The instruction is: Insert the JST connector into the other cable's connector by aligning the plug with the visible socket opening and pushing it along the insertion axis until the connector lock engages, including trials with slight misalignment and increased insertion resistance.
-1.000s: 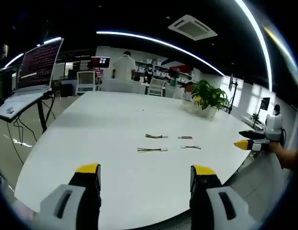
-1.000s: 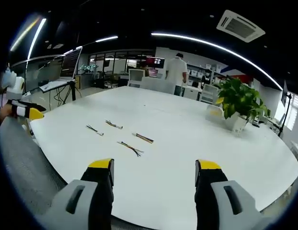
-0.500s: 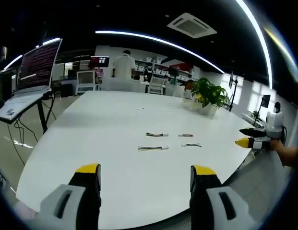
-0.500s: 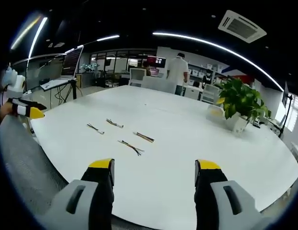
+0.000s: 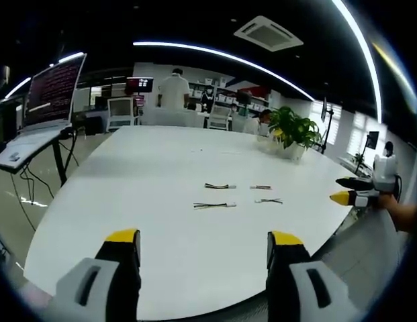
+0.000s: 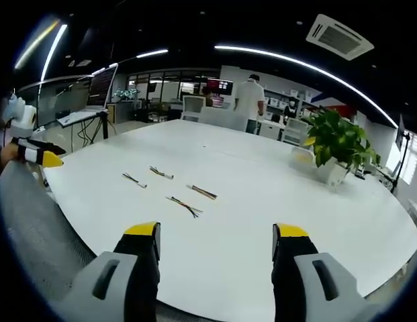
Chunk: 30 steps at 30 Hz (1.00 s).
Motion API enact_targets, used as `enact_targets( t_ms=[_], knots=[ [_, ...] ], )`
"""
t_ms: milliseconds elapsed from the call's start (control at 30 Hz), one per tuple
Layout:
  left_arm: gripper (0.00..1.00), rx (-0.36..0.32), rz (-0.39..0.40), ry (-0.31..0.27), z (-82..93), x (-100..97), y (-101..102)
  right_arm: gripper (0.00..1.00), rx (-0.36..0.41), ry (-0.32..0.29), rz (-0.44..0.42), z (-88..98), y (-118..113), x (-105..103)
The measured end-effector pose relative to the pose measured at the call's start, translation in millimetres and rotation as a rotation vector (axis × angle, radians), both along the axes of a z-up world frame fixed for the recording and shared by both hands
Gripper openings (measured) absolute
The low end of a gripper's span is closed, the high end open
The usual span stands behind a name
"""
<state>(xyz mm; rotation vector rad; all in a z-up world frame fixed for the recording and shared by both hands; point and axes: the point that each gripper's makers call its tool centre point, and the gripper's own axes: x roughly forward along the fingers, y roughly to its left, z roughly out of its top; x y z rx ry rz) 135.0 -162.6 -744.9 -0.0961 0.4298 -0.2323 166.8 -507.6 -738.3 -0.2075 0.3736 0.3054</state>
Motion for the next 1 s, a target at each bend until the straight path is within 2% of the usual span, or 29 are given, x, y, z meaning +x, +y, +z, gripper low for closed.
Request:
enact_targets(
  t_ms=[733,900,1000],
  knots=[
    [0.74,-0.021,-0.001,-0.016,2.9,0.7,-1.4,0.67,-0.004,0.006,0.002,-1.1,1.0,-0.3],
    [0.75,-0.043,0.001,-0.036,7.1,0.9,-2.3,0.67,0.008,-0.001,0.002,0.7,1.7,1.4],
    [0.79,-0.055,0.009,-0.052,9.8,1.3,-1.8,0.69,0.007,-0.004,0.006,0.6,2.2,0.0]
  ],
)
